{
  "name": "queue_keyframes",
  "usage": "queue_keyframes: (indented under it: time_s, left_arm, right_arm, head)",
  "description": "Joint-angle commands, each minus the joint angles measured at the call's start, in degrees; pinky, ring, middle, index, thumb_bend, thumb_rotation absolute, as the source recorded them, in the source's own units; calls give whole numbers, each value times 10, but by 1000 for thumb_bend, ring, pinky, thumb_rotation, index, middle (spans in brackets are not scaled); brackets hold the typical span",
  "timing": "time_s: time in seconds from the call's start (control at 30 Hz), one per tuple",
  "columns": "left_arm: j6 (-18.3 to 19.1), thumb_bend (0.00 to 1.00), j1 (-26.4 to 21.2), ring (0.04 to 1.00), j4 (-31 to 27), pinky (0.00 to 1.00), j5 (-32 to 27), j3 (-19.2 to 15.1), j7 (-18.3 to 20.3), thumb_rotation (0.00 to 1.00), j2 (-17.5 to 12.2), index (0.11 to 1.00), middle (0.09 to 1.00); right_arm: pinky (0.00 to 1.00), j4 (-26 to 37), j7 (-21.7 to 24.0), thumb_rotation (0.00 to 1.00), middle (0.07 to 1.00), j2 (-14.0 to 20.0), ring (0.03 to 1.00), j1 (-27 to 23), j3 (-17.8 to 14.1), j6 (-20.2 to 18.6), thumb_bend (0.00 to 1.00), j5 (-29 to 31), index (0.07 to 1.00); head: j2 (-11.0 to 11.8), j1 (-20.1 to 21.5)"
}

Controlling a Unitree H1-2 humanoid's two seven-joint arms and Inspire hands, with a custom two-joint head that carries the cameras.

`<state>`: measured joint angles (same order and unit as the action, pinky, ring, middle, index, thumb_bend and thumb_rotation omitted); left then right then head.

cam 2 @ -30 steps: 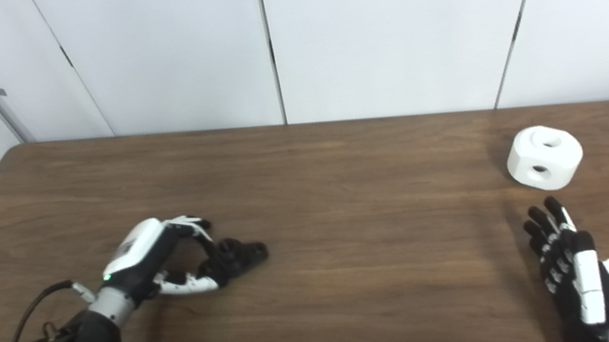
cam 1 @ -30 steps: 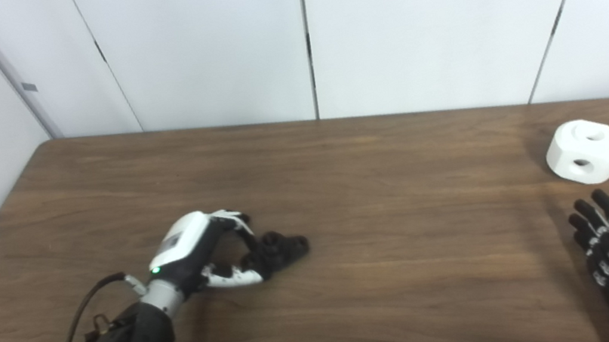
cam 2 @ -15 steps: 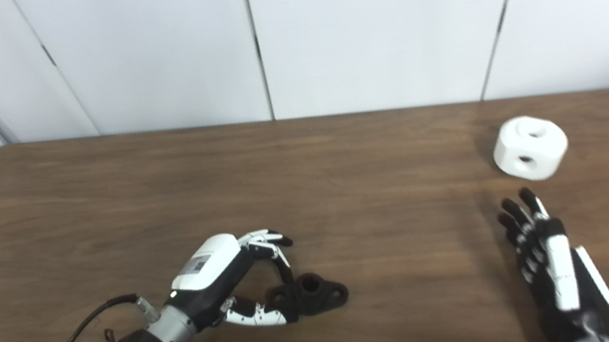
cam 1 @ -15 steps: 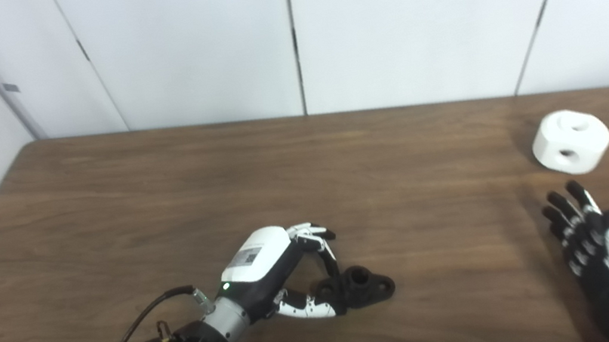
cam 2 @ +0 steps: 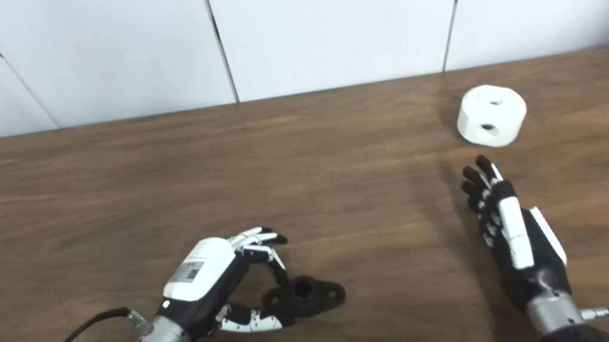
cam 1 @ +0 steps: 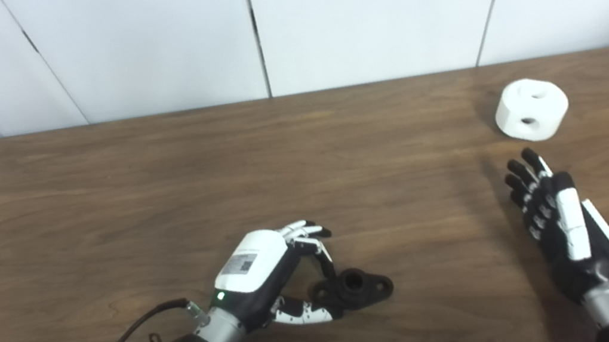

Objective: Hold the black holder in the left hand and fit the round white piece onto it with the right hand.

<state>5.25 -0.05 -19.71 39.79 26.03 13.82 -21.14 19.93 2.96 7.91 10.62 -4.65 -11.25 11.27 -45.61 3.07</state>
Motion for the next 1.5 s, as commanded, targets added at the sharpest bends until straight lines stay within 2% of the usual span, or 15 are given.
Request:
queue_keyframes:
  time_s: [0.0,0.2,0.3,0.43,0.47,0.53,0.67,0.77,0.8,0.83,0.9,1.0,1.13,1.27,1.47]
  left_arm:
    - [-4,509,13,911,17,825,-1,0,14,54,-2,490,846]
    - [-36,509,11,903,53,810,0,-16,1,54,0,490,839]
    - [-65,509,8,895,77,790,1,-21,-13,55,-4,490,839]
    - [-79,510,4,890,92,785,7,-29,-19,56,-7,490,834]
    - [-80,509,3,892,95,803,8,-31,-18,57,-8,490,833]
    - [-83,508,2,891,99,808,9,-35,-20,57,-8,490,831]
    - [-94,509,2,883,107,800,11,-40,-25,56,-8,490,827]
    - [-100,510,4,878,109,815,19,-41,-30,55,-8,490,821]
    - [-103,510,5,877,110,823,22,-41,-31,55,-8,490,819]
    - [-104,511,5,875,110,830,24,-41,-32,54,-9,489,816]
    - [-105,511,6,876,109,835,27,-42,-31,54,-9,490,816]
    - [-105,511,10,874,105,835,30,-44,-30,55,-8,489,815]
    - [-103,511,14,874,101,824,34,-45,-27,55,-7,489,813]
    - [-102,512,15,871,101,823,38,-43,-26,54,-4,489,813]
    - [-103,513,12,860,109,830,45,-41,-27,52,-1,489,807]
  right_arm:
    - [1000,23,-5,1000,960,-18,964,-11,1,7,623,-2,1000]
    - [1000,4,-15,995,966,-30,966,-20,7,23,614,6,996]
    - [1000,4,-22,955,967,-30,963,-24,10,25,600,-1,993]
    - [1000,5,-31,782,945,-20,946,-30,20,36,552,-37,961]
    - [1000,6,-32,680,943,-17,947,-32,21,33,571,-45,957]
    - [986,10,-34,576,940,-13,940,-34,21,30,571,-53,956]
    - [932,26,-41,460,919,-4,923,-38,19,19,543,-89,948]
    - [893,46,-48,417,899,24,898,-43,29,5,554,-188,933]
    - [888,53,-45,408,896,35,894,-48,28,1,558,-209,931]
    - [888,59,-42,344,898,46,895,-54,25,-2,590,-225,920]
    - [889,69,-37,294,902,62,899,-64,23,-17,642,-254,907]
    - [825,88,-28,300,896,88,878,-78,24,-45,719,-308,889]
    - [853,124,5,283,905,129,901,-110,28,-102,764,-387,882]
    - [865,137,31,291,910,157,925,-137,25,-127,782,-435,877]
    - [896,111,35,226,916,188,959,-182,11,-114,817,-467,841]
  head:
    - [0,1]
    - [13,22]
    - [18,26]
    - [24,30]
    - [25,32]
    - [27,35]
    - [32,37]
    - [35,41]
    - [37,45]
    - [37,45]
    - [40,50]
    - [44,62]
    - [46,71]
    - [48,70]
    - [56,72]
